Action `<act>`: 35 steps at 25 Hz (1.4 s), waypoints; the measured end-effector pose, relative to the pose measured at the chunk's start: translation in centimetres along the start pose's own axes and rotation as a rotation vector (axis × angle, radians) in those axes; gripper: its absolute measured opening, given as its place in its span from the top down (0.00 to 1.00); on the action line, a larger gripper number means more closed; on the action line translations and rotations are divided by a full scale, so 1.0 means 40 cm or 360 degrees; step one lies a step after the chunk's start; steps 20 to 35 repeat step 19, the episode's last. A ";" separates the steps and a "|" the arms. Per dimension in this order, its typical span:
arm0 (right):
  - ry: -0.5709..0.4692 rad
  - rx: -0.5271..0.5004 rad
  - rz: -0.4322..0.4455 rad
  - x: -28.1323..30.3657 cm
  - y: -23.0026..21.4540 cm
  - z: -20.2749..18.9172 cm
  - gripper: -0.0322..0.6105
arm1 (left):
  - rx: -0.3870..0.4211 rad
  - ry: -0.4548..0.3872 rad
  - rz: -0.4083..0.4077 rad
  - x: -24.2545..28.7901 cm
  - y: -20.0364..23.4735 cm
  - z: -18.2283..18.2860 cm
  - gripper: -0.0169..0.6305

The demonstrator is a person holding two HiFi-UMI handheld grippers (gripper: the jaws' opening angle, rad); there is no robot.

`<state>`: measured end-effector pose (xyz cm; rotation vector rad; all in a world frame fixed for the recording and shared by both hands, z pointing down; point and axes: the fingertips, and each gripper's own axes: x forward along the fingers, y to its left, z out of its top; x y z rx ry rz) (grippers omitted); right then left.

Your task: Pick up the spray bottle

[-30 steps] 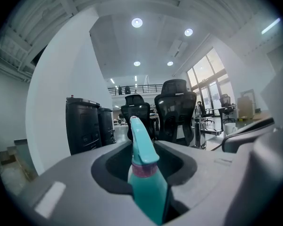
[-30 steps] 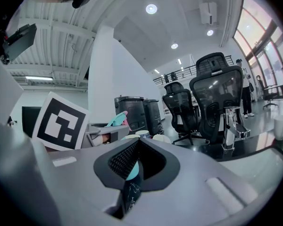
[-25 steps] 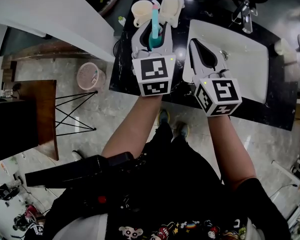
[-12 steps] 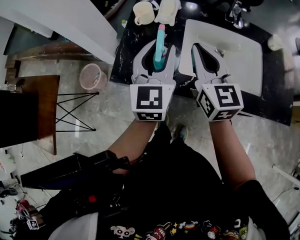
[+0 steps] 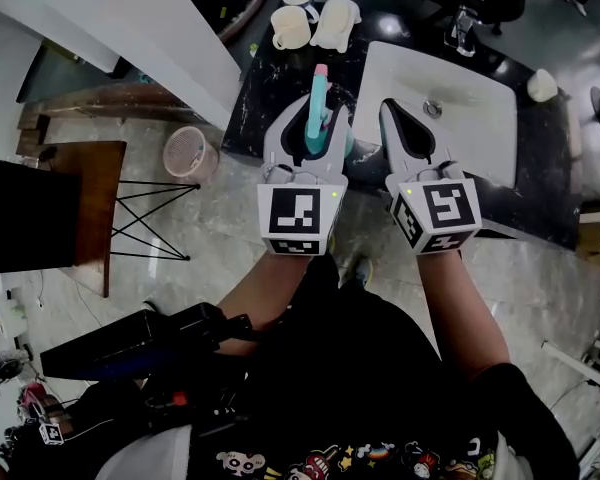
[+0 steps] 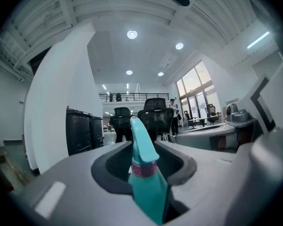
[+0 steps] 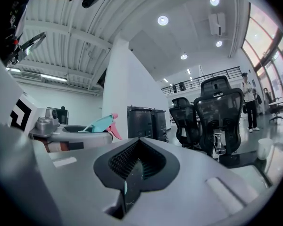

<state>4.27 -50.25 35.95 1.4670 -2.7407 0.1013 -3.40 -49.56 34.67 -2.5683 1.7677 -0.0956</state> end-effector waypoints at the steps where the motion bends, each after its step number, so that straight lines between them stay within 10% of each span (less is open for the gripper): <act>1: -0.0011 -0.0004 0.0008 -0.006 0.004 0.007 0.92 | 0.0000 -0.0007 0.0004 -0.005 -0.003 0.006 0.75; 35: -0.0039 -0.0014 -0.0018 -0.054 -0.007 0.026 0.92 | 0.0049 -0.0009 0.0031 -0.017 -0.019 0.003 0.75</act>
